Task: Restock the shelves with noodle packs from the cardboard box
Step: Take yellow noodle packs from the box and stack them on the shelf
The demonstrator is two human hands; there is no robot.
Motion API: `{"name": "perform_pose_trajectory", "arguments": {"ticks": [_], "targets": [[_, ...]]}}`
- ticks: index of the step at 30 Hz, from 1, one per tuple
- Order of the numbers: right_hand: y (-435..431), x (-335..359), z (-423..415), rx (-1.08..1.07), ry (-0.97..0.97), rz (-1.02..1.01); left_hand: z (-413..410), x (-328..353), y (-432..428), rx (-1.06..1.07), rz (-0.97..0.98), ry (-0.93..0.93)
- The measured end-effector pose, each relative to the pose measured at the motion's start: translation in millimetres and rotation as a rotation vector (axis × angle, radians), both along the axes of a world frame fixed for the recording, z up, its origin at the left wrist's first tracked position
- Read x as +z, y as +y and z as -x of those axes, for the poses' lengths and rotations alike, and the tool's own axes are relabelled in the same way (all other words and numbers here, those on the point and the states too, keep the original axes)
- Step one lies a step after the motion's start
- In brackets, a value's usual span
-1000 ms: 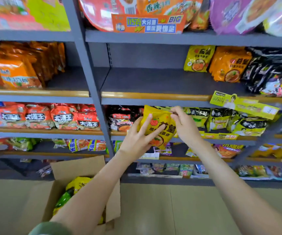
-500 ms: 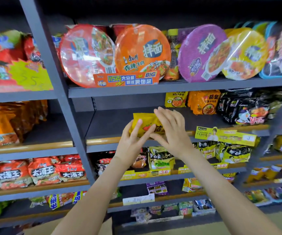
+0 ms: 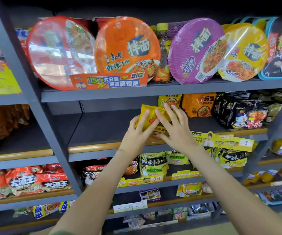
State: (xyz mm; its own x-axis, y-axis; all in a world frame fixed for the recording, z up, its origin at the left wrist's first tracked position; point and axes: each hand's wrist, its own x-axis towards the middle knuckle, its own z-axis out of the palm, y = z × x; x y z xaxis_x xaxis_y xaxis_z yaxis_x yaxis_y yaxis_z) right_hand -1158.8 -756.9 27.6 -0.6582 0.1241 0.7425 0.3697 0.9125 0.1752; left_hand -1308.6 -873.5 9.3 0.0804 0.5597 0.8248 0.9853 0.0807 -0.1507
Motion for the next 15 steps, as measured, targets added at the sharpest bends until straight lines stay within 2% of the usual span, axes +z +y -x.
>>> {"name": "perform_pose_trajectory", "arguments": {"ticks": [6,11,15], "targets": [[69.9,15.4,11.5,0.124,-0.216,0.305,15.0,17.9,52.4,0.011,0.37,-0.306],[107.2,31.3,39.8,0.193,-0.272,0.635,21.0,45.0,77.3,0.106,0.614,-0.659],[124.8,19.3,60.4,0.272,-0.38,0.83,37.1,39.9,89.8,0.139,0.736,-0.759]]}}
